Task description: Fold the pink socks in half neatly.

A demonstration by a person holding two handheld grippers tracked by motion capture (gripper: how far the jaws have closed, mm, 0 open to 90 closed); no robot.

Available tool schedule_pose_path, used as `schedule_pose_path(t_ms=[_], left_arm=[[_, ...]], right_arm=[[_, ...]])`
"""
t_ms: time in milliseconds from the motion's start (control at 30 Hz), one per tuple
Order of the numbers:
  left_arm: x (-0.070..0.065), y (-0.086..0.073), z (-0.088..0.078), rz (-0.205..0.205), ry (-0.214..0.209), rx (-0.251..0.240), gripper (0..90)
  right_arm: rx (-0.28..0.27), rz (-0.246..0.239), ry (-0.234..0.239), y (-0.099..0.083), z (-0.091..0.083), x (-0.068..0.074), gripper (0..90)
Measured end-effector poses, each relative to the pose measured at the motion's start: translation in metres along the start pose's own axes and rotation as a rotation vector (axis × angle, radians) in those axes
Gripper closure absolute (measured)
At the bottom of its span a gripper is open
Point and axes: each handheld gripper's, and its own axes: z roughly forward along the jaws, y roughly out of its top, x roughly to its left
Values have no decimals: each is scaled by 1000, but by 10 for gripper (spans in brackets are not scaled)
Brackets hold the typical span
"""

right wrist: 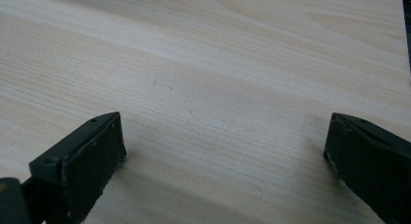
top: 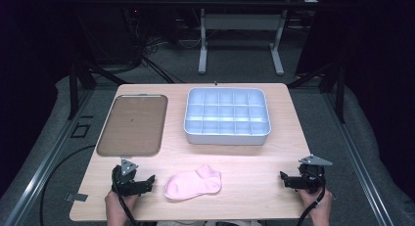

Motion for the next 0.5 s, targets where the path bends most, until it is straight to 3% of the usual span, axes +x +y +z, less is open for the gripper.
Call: schedule_pose_path(t_ms=[500], left_arm=[[0, 0, 0, -3, 4, 0, 85]], right_arm=[[0, -1, -3, 0, 0, 0, 5]])
